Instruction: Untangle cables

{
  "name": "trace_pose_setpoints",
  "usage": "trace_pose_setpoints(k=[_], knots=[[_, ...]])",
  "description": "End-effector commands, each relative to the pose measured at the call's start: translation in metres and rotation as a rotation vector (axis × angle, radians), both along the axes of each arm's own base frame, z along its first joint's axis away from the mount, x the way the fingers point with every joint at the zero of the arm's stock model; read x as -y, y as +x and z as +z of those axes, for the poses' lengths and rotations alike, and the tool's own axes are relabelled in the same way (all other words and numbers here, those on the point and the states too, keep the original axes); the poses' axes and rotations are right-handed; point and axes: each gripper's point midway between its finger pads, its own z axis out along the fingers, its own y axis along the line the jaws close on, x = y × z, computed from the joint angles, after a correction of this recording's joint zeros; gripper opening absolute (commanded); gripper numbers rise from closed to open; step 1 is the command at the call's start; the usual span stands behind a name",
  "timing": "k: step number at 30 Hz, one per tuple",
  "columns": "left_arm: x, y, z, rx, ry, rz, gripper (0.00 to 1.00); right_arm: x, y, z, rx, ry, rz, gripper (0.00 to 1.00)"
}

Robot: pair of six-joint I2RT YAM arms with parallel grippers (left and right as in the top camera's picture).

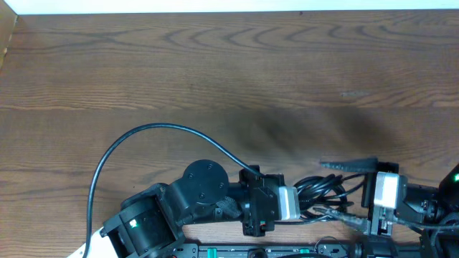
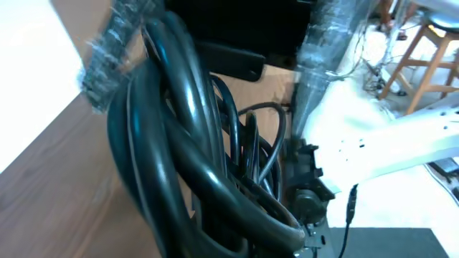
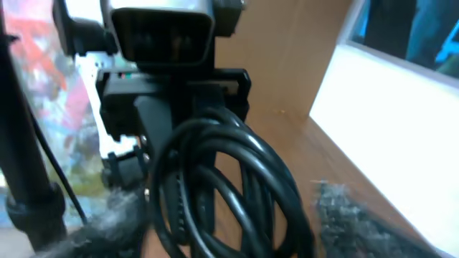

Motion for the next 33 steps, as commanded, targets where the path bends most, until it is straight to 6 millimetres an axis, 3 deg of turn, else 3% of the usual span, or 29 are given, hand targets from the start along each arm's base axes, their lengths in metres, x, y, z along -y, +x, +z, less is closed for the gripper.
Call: trace_pose_setpoints(k=[1,2,3,4,7,9,11,13,18,23,33], knots=[[-0.002,-0.010,0.015,0.041,-0.043,-0.058,0.08,-0.002,-0.012,0.008,0.016,0.018,0.054,0.40],[-0.002,-0.010,0.015,0.041,-0.044,-0.057,0.08,-0.002,-0.013,0.008,0.016,0.021,0.062,0.28],[-0.002,-0.010,0.016,0.043,-0.046,-0.057,0.07,-0.002,-0.014,0.008,0.016,0.021,0.064,0.08],[-0.002,-0.010,0.017,0.045,-0.050,-0.054,0.08,-0.002,-0.014,0.008,0.016,0.021,0.064,0.01],[-0.002,-0.001,0.017,0.058,-0.047,-0.006,0.11,-0.002,-0.013,0.008,-0.006,0.024,0.062,0.01],[-0.004,0.011,0.016,0.039,-0.041,0.068,0.34,-0.002,-0.013,0.008,-0.012,0.023,0.057,0.01],[-0.008,0.030,0.014,-0.024,-0.038,0.201,0.50,-0.001,-0.006,0.006,-0.035,0.015,0.019,0.01],[-0.017,0.051,0.012,-0.111,-0.047,0.364,0.70,0.003,0.008,0.001,-0.081,-0.003,-0.072,0.01],[-0.058,0.086,-0.004,-0.330,-0.072,0.734,0.87,0.025,0.057,-0.016,-0.272,-0.021,-0.404,0.01],[-0.074,0.081,-0.003,-0.536,-0.156,0.809,0.88,0.038,0.073,-0.019,-0.373,0.014,-0.535,0.01],[-0.050,0.059,0.008,-0.883,-0.253,0.688,0.88,0.035,0.074,-0.004,-0.425,0.095,-0.520,0.01]])
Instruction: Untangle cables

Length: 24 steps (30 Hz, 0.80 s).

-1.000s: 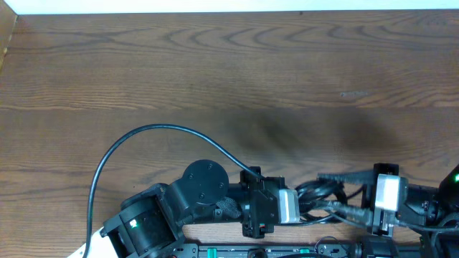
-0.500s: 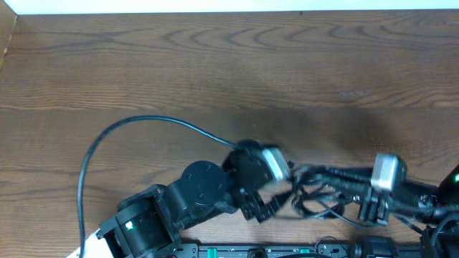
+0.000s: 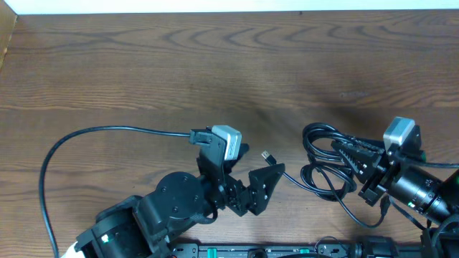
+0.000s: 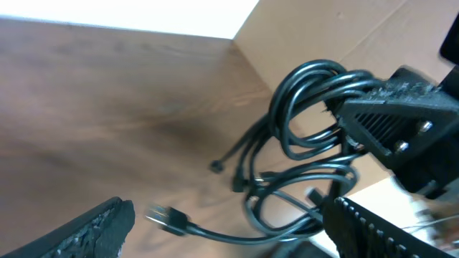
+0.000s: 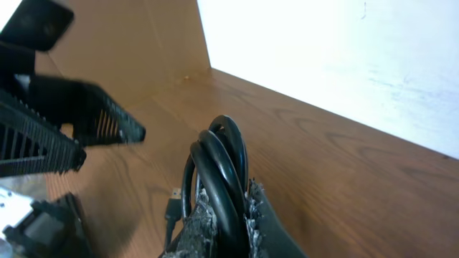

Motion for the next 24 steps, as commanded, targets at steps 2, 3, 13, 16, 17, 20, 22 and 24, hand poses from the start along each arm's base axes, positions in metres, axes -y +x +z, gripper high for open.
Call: trace_pose_setpoints(k=[2,3,13,16,17,20,22,24], knots=[[0.014,-0.011,0.010,-0.197,-0.156,-0.027,0.88,-0.003,-0.005,0.011,-0.034,0.065,0.017,0.01],[0.018,-0.013,0.011,-0.225,-0.174,-0.038,0.88,-0.005,-0.007,0.012,-0.030,0.068,0.034,0.01],[0.053,-0.004,-0.009,-0.471,-0.247,-0.008,0.88,-0.008,-0.010,0.013,-0.028,0.072,0.057,0.01],[0.066,-0.004,-0.006,-0.479,-0.267,-0.048,0.88,-0.008,-0.010,0.013,-0.028,0.072,0.057,0.01],[0.070,-0.003,-0.004,-0.474,-0.278,-0.059,0.88,-0.008,-0.010,0.013,-0.028,0.072,0.057,0.01],[0.076,0.000,0.003,-0.457,-0.308,-0.072,0.87,-0.008,-0.010,0.013,-0.029,0.072,0.057,0.01],[0.078,0.001,0.006,-0.456,-0.323,-0.073,0.87,-0.008,-0.010,0.013,-0.029,0.072,0.057,0.01],[0.078,0.001,0.007,-0.453,-0.329,-0.075,0.82,-0.008,-0.010,0.013,-0.029,0.072,0.057,0.01]])
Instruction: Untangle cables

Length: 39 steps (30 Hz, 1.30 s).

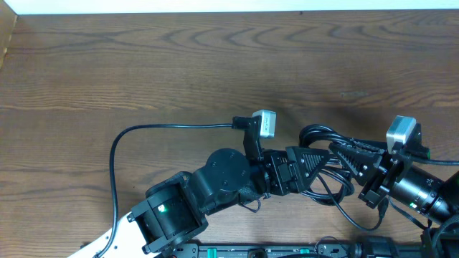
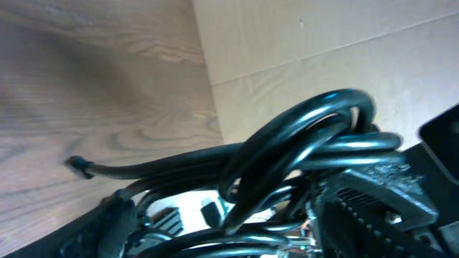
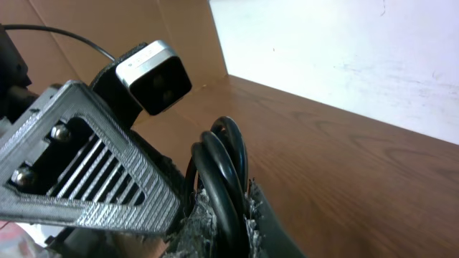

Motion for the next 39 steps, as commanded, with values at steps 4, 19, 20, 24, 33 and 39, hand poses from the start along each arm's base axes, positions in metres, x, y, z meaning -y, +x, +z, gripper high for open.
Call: trace_pose_setpoints(k=[4,19,20,24,33,39], knots=[[0.001,-0.003,0.010,0.000,-0.029,-0.015,0.61,-0.002,-0.004,0.007,0.011,0.010,0.015,0.01],[0.001,-0.001,0.012,-0.028,-0.047,0.005,0.40,-0.021,-0.036,0.023,0.050,0.066,0.239,0.01],[0.001,-0.001,0.012,-0.027,-0.049,0.005,0.38,-0.021,-0.038,0.023,0.049,0.068,0.251,0.01],[0.001,-0.001,0.017,-0.019,-0.064,0.004,0.21,-0.022,-0.040,0.023,0.044,0.070,0.259,0.01],[0.001,-0.001,0.016,0.081,-0.023,-0.020,0.07,-0.019,-0.033,0.011,0.113,-0.008,0.222,0.01],[0.000,-0.001,0.009,0.325,0.109,-0.085,0.08,-0.006,-0.011,0.001,0.076,-0.050,0.071,0.29]])
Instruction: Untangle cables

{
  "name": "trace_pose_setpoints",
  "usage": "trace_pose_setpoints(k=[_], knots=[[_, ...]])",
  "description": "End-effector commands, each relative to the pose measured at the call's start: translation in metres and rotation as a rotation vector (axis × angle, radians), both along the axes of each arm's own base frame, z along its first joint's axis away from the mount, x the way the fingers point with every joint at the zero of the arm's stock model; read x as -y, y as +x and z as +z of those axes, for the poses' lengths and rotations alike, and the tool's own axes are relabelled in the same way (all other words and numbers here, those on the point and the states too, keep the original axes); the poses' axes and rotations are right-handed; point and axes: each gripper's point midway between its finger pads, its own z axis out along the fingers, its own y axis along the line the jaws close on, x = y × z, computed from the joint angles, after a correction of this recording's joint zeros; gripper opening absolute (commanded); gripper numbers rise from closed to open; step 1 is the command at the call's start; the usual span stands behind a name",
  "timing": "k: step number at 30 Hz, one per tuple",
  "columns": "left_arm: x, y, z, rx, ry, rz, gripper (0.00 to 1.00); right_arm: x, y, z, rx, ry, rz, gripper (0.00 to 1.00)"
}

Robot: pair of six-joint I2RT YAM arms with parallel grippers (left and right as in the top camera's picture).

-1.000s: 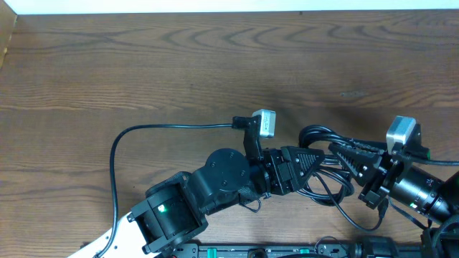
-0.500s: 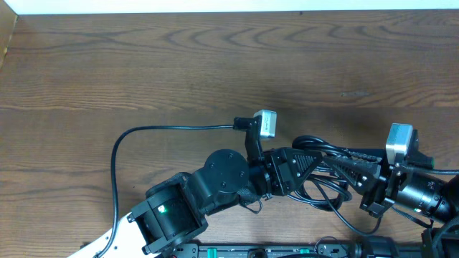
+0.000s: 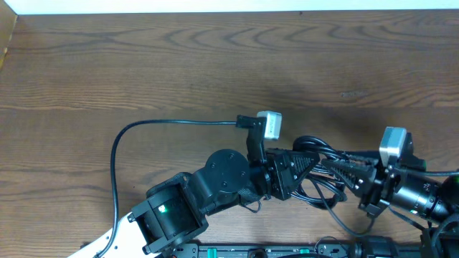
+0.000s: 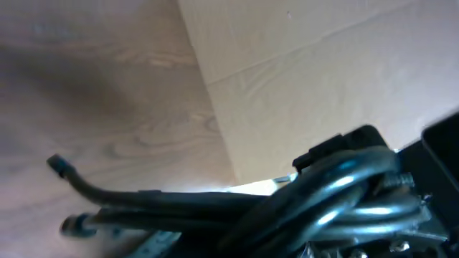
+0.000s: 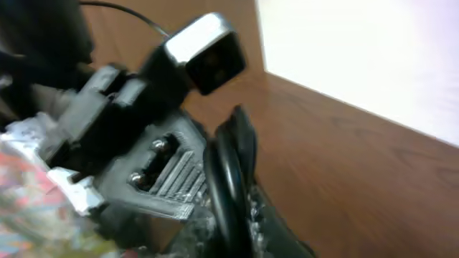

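The bundle of black cables lies at the table's front right, its loops between the two grippers. My right gripper points left and is shut on the loops; the right wrist view shows them pinched between its fingers. My left gripper points right and meets the bundle head-on, its ribbed finger against the loops. The blurred left wrist view is filled with thick cable strands, and one cable end sticks out to the left.
The left arm's own thin black lead arcs over the wooden table. A cardboard wall stands at the far left and a white edge runs along the back. The left wrist camera sits close above the bundle.
The left gripper, then open around the loops, has drawn in onto the bundle. The right gripper with the cables has shifted slightly towards the table's front. The strands now lie flatter in the left wrist view.
Both grippers first sat at the front edge with the bundle between them. Then the left gripper stood open and apart, left of the bundle, while the right held it further back. The left gripper then reached the loops, and now it is closed in on them.
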Motion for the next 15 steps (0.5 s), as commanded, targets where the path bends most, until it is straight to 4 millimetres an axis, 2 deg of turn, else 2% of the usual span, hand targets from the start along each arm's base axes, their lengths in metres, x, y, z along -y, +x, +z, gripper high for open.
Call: trace_pose_setpoints(k=[1,2,3,4,7,9,13,15], knots=[[-0.004,0.003,0.003,0.208,0.085,-0.033,0.07,0.010,0.013,-0.001,0.038,-0.047,-0.103,0.54],[-0.005,0.004,-0.001,0.223,0.111,-0.033,0.07,0.012,0.015,-0.002,0.032,-0.053,-0.123,0.73],[-0.007,0.004,-0.007,0.228,0.141,-0.031,0.07,0.013,0.017,-0.004,0.028,-0.059,-0.138,0.89],[-0.010,0.005,-0.014,0.229,0.176,-0.031,0.07,0.015,0.019,-0.005,0.030,-0.067,-0.148,0.99],[-0.022,0.009,-0.039,0.201,0.290,0.004,0.08,0.015,0.016,-0.013,0.102,-0.142,-0.126,0.99],[-0.028,0.010,-0.048,0.186,0.332,0.018,0.08,0.015,0.013,-0.022,0.152,-0.206,-0.102,0.97],[-0.031,0.012,-0.051,0.183,0.349,0.030,0.07,0.015,0.006,-0.039,0.218,-0.312,-0.055,0.73],[-0.030,0.012,-0.051,0.183,0.348,0.029,0.07,0.015,0.003,-0.045,0.224,-0.336,-0.041,0.77]])
